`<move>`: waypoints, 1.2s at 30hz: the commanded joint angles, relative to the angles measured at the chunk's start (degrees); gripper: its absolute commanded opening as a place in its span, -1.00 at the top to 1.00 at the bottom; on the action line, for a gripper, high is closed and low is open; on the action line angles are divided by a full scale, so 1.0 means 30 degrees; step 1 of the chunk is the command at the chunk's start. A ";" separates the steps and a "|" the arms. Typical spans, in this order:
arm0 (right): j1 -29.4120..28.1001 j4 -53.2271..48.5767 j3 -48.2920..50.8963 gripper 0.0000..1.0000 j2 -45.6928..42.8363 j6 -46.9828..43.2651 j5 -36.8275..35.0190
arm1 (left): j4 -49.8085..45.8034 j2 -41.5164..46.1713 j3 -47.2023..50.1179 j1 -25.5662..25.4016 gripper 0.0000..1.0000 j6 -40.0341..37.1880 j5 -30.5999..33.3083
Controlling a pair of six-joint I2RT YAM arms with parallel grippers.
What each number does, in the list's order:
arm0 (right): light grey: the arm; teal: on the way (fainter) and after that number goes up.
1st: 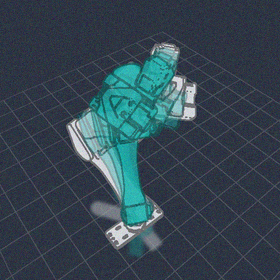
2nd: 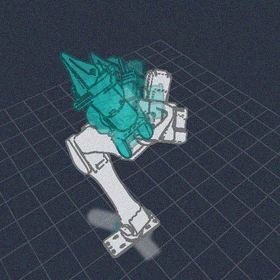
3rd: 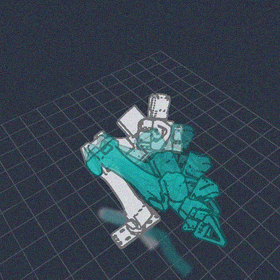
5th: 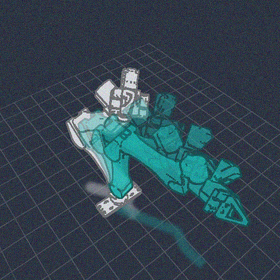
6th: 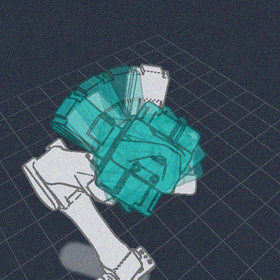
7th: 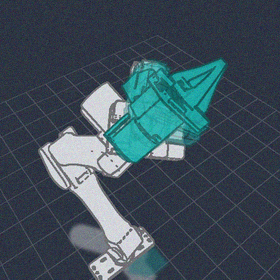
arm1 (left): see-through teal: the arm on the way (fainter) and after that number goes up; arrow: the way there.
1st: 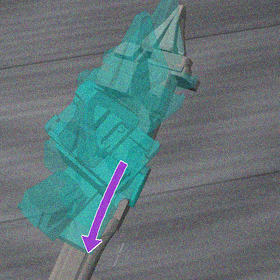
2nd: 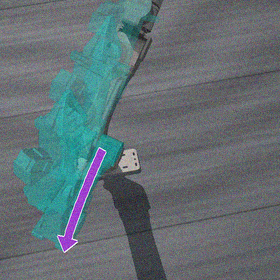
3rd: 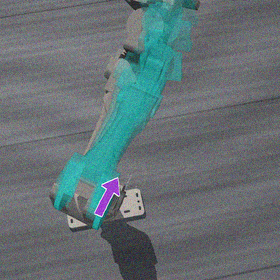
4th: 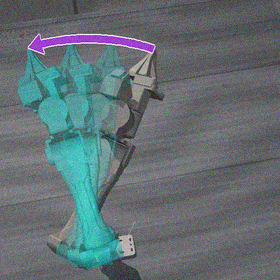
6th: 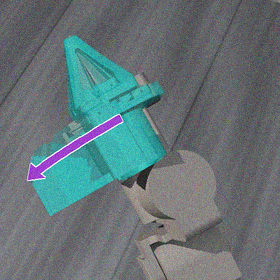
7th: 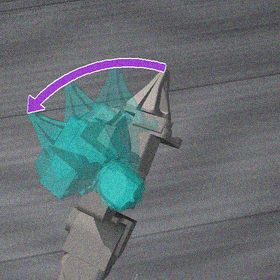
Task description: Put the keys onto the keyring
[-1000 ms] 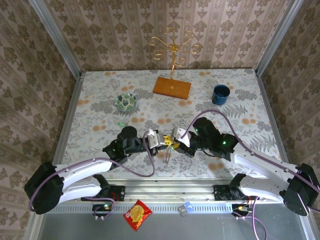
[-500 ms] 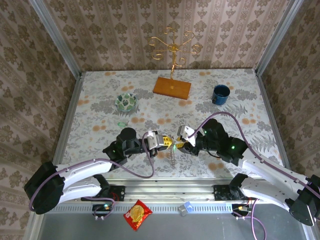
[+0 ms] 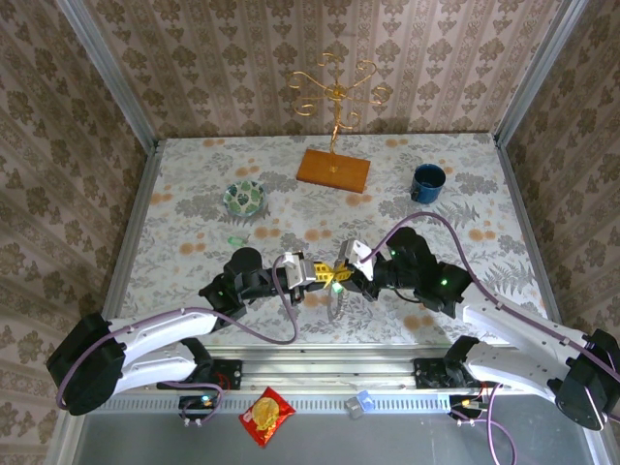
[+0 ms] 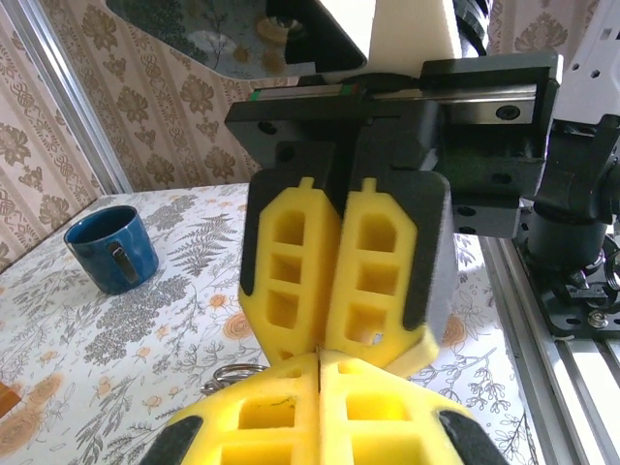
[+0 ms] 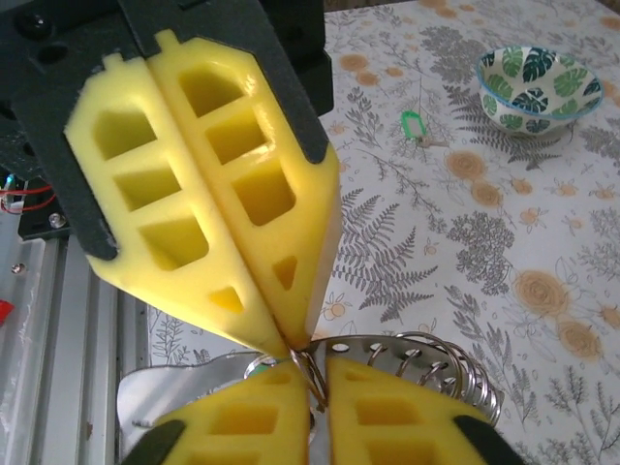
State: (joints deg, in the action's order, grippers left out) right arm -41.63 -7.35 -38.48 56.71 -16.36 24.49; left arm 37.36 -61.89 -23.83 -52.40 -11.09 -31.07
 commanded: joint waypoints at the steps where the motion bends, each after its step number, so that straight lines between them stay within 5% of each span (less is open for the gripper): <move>1: 0.0051 0.0906 -0.0064 0.93 -0.0041 -0.0026 0.0715 | 0.1261 0.0180 0.0210 0.0040 1.00 0.0503 -0.0558; 14: 0.0071 -0.5052 -0.2903 1.00 0.0857 -0.3176 0.0248 | -0.4229 0.0590 -0.1297 0.0038 0.66 -0.2026 0.0681; 36: -0.0998 -0.7711 -0.5634 1.00 0.2963 -0.5040 -0.0410 | -0.6112 0.0703 -0.2075 0.0063 0.79 -0.2896 0.0892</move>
State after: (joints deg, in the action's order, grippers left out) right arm -43.53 -29.02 -52.84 65.04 -30.09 22.63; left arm 19.18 -60.97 -28.03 -52.31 -18.72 -28.75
